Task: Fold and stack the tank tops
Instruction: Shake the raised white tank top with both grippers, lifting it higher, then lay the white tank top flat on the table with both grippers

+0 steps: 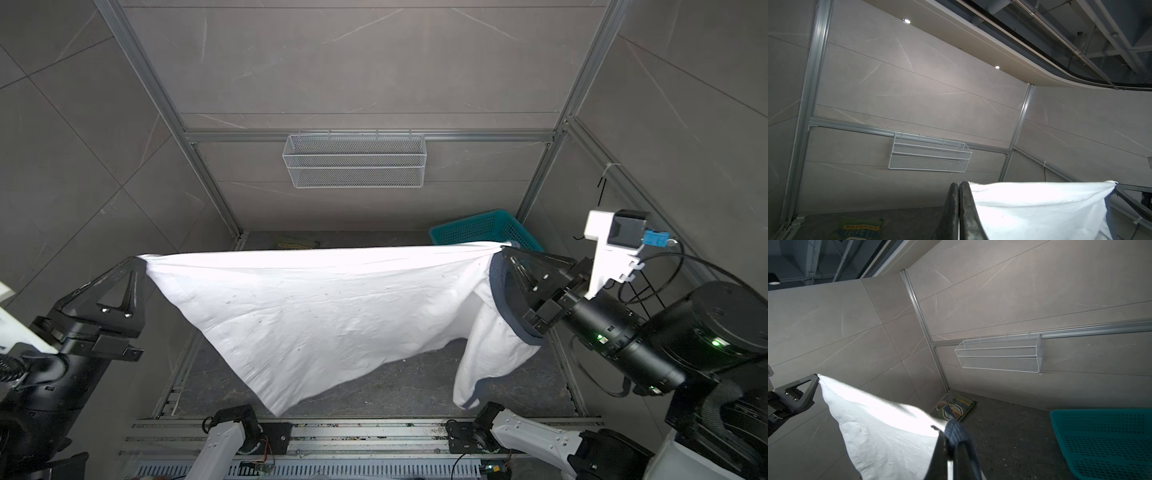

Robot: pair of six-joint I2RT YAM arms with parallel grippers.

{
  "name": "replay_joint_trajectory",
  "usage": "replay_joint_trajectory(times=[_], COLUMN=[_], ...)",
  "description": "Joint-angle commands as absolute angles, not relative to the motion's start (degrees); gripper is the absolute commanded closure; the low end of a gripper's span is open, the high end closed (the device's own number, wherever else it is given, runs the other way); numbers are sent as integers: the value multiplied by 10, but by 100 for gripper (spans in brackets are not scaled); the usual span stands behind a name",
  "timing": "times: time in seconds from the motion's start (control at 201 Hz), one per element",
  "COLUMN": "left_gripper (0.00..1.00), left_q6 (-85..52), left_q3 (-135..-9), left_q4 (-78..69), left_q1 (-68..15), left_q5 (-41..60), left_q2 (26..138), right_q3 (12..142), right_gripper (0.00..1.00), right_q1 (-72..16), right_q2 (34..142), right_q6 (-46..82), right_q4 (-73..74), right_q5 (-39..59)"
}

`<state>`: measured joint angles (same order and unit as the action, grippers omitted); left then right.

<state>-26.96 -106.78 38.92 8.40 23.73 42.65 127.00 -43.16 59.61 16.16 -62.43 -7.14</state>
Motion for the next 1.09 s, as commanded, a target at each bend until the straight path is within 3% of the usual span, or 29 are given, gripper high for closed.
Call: replay_joint_trajectory(times=[0.0,0.119,0.314,0.503,0.826,1.09], left_gripper=[100,100,100,100,100,100], left_q6=[-247,-243,-280,-294,-297,-313], left_q3=[-1051,-1010,-860,-760,-827,-806], left_q4=[421,444,418,338,291,314], left_q1=[88,88,89,89,88,89], left_q5=[140,134,107,43,33,13], left_q2=[495,557,639,773,976,952], right_q3=[1250,1175,942,819,958,990], right_gripper=[100,100,100,100,100,100], right_q1=[-429,-429,-427,-354,-310,-305], right_q2=[640,664,698,828,1104,1139], right_q6=[139,127,116,151,161,182], right_q4=[-622,-590,-464,-345,-321,-349], right_q5=[-139,-186,-231,-150,-93,-73])
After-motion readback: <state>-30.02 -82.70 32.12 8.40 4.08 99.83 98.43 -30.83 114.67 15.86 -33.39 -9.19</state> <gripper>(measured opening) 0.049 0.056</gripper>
